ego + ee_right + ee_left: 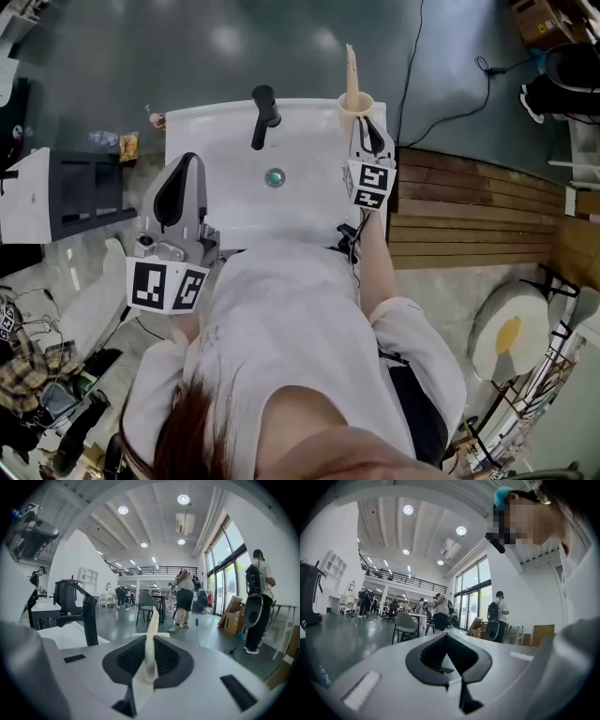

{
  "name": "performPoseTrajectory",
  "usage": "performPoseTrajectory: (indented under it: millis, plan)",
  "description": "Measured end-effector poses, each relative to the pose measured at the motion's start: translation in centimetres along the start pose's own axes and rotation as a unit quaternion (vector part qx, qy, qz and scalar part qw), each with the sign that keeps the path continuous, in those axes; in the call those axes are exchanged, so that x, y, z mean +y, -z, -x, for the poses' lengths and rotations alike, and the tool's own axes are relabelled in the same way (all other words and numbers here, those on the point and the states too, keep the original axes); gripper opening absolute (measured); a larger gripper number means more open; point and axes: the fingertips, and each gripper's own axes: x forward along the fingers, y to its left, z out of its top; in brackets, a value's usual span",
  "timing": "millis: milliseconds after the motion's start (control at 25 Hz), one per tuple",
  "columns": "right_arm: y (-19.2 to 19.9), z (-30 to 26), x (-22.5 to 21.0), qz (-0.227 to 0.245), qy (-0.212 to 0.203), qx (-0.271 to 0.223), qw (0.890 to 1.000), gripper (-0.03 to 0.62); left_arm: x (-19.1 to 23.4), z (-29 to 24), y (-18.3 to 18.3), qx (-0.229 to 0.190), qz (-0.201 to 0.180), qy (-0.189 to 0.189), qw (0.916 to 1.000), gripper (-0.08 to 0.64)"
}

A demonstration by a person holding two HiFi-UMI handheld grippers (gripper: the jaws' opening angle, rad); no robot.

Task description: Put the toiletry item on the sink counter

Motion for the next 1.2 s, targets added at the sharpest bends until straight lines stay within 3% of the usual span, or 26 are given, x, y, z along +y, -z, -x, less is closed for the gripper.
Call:
performPoseTrajectory:
  millis: [1200]
  plan:
    - [1.8,-0.5,-0.5,0.014,0.018,0.022,1.000,0.049,0.4,0.2,0.0,-0.008,0.009,-0.005,0.9999,-0.015]
